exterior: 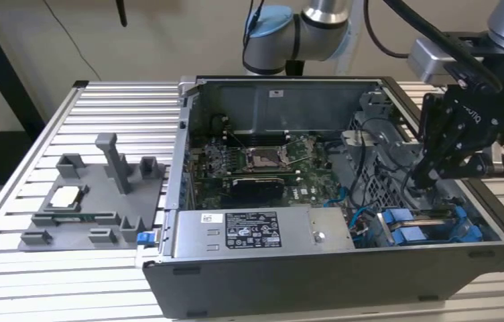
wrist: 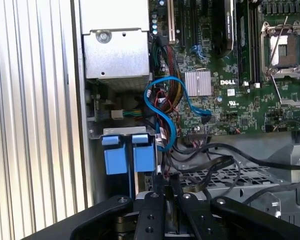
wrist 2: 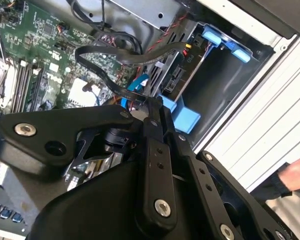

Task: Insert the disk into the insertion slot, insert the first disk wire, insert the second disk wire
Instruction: 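Insert the second disk wire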

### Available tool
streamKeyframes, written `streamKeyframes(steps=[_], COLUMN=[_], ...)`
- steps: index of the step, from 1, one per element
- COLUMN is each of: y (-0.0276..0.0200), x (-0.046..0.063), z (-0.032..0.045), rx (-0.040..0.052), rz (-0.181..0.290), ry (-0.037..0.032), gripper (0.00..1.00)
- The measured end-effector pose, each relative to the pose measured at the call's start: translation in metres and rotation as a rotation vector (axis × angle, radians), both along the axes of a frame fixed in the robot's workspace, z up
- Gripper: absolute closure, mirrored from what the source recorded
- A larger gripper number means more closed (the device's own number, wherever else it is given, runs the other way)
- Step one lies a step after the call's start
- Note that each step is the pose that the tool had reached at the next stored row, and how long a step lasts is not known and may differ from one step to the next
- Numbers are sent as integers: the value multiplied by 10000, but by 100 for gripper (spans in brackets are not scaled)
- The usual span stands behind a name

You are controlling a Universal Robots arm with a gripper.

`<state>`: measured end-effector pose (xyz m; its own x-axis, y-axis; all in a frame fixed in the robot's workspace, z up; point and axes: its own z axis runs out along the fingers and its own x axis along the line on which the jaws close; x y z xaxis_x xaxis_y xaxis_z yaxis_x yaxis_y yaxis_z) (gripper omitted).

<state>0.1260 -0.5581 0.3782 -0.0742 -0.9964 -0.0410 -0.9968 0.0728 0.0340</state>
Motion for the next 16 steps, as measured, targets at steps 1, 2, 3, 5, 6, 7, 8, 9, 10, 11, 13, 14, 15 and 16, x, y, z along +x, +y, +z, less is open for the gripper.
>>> streamKeyframes(steps=[1,2,3,5,6,7,8,9,10,11,13,14,15,16], y=[0,0,0,0,0,0,0,0,0,0,0,0,0,0], x=[0,0,0,0,0,0,0,0,0,0,0,0,0,0], z=[-5,-8,-9,-9,-10,-10,-11,-15,-21,-27,-43,-53,-63,-72], rx=[-6,-9,-9,-9,-8,-8,-8,-6,-5,-8,-22,-33,-44,-53], rz=[0,0,0,0,0,0,0,0,0,0,0,0,0,0], ry=[5,8,9,11,11,12,12,12,12,17,35,47,59,70], gripper=[84,84,84,84,84,84,84,84,84,84,84,84,84,84])
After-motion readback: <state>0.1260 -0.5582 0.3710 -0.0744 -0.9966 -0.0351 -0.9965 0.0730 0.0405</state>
